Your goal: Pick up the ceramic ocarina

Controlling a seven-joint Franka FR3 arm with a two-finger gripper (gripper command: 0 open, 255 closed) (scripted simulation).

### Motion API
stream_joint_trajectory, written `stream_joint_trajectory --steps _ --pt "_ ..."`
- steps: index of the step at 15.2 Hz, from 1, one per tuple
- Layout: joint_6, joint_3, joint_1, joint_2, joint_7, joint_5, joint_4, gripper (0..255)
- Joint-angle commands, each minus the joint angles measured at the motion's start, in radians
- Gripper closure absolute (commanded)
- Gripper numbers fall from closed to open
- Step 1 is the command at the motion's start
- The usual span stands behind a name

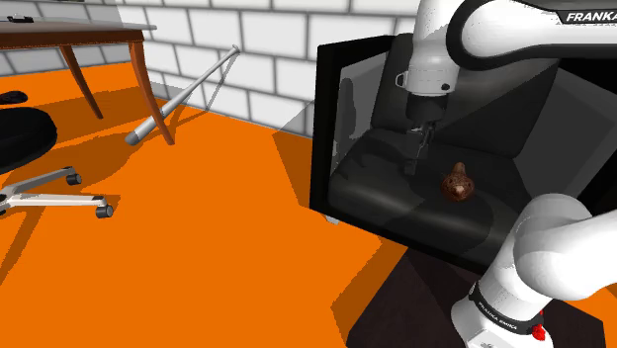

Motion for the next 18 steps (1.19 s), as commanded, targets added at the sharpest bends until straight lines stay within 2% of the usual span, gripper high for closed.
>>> stream_joint_trajectory --steps 1,10,18 --pt "0.0 0.0 0.0 0.0 0.0 0.0 0.0 0" --pt "0.091 -0.098 -0.256 0.042 0.278 -0.062 -0.062 0" --pt "0.143 -0.189 -0.494 0.006 0.524 -0.123 -0.149 0"
